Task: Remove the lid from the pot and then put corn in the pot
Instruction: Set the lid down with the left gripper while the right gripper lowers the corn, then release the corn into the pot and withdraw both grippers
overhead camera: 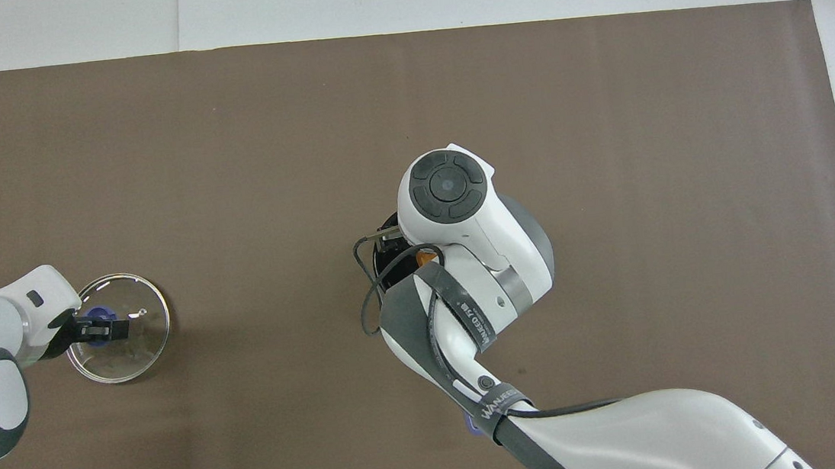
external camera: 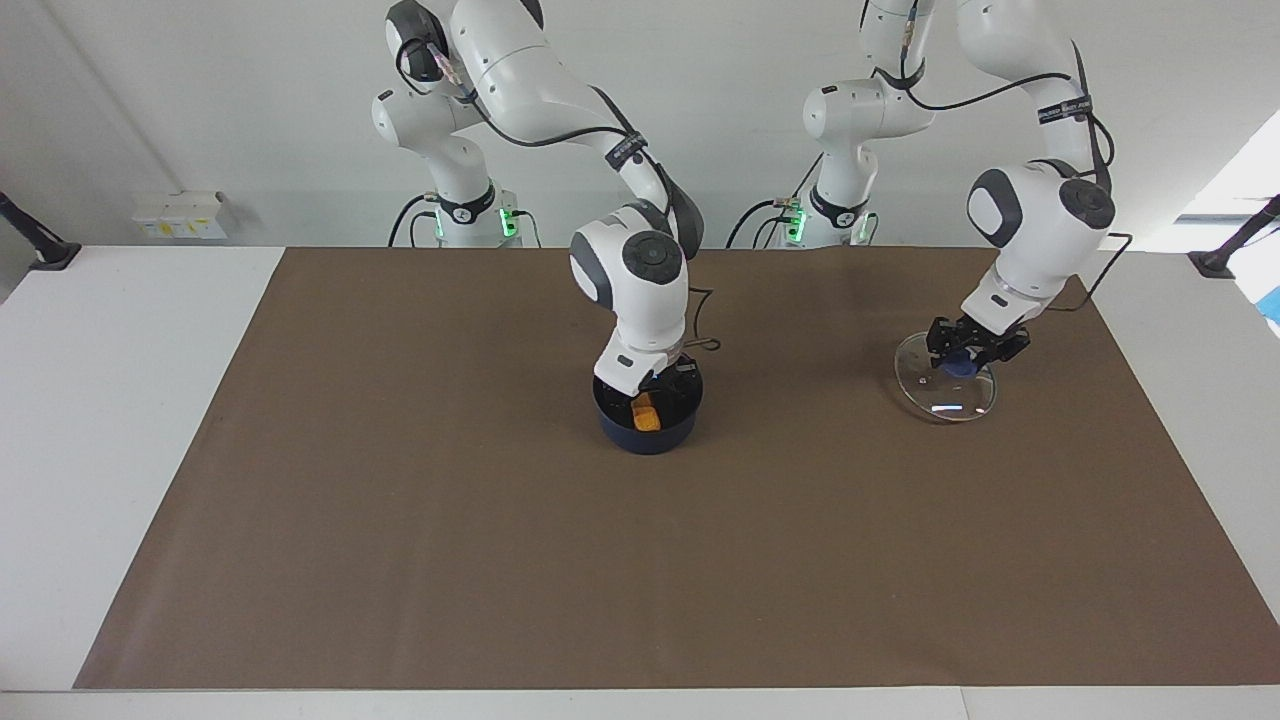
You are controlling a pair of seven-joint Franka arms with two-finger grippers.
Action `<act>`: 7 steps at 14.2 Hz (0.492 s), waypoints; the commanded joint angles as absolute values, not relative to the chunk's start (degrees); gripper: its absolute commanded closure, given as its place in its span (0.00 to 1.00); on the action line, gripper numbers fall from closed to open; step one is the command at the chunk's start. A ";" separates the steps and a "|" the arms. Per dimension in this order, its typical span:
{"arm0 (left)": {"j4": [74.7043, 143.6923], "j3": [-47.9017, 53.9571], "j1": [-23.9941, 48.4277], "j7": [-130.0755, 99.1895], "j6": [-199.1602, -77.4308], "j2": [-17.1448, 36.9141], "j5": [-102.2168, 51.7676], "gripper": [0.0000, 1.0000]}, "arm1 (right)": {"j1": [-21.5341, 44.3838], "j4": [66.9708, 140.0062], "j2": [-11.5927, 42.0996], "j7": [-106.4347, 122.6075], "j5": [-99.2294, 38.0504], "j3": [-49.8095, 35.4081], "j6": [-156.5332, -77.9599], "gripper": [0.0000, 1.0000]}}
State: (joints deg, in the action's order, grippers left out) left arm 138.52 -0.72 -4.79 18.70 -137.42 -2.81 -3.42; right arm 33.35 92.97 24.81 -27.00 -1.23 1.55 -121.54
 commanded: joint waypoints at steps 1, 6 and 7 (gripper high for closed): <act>137.47 -0.26 -5.62 19.42 -137.38 -2.47 -4.22 0.00 | 31.30 93.96 19.53 -28.56 -1.50 2.28 -119.01 0.00; 127.73 -0.18 -4.66 18.46 -128.08 -1.23 -4.22 0.00 | 23.83 93.78 12.14 -27.16 -0.01 2.46 -113.48 0.00; 125.97 -0.09 -4.48 16.98 -126.58 -1.06 -4.13 0.00 | 22.51 93.78 10.65 -26.72 0.87 2.46 -111.81 0.00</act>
State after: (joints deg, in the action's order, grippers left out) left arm 130.50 -0.37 -4.79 18.34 -130.45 -2.68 -3.42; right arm 24.69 92.82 13.47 -27.41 -0.59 3.04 -113.97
